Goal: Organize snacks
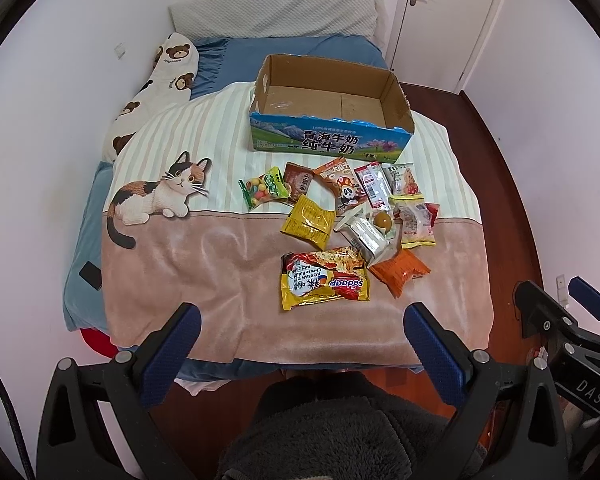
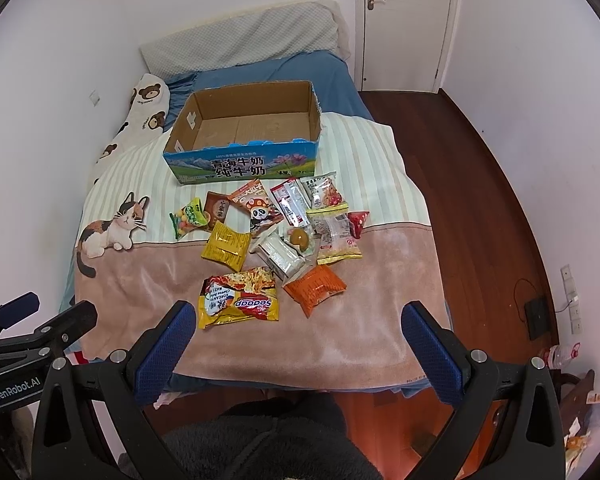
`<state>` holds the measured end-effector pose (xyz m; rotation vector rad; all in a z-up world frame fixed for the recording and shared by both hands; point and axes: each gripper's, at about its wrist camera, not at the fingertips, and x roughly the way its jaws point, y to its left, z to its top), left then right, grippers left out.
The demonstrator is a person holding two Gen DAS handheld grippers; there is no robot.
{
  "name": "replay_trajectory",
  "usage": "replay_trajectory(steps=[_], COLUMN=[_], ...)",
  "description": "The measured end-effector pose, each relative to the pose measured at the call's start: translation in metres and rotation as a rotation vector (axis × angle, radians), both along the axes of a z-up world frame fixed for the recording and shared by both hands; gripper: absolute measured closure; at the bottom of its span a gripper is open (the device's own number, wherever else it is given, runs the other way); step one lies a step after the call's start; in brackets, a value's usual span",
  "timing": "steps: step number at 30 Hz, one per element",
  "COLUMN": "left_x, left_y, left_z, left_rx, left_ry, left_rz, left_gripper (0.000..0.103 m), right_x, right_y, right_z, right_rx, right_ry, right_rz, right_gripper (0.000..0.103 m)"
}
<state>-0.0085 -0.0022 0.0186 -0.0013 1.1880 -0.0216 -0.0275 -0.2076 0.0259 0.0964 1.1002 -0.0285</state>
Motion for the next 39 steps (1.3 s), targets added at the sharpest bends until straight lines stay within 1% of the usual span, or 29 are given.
replay_trajectory(steps=[14,34,39], left_x=[-0.001,0.003,0.005], left_y=[0.002,0.003,0.009], left_z=[-0.01,-0.014,-0.02], left_rx=[-0.01,-0.012,-0.013], left_ry=[0.018,0.027,0.041], left_rz=[-0.005,-0.012,-0.012], left_gripper=[0.0,0.0,0.0], right_x=[-0.001,0.001,0.0], right_y=[-0.001,0.0,0.0], right_z=[-0.004,-0.005,-0.011], right_rx=[0.002,0.005,0.007], right_ry=[0.007,0.012,0.019], right_rz=[-0.003,-0.005,-0.004], right_gripper=[0.0,0.0,0.0])
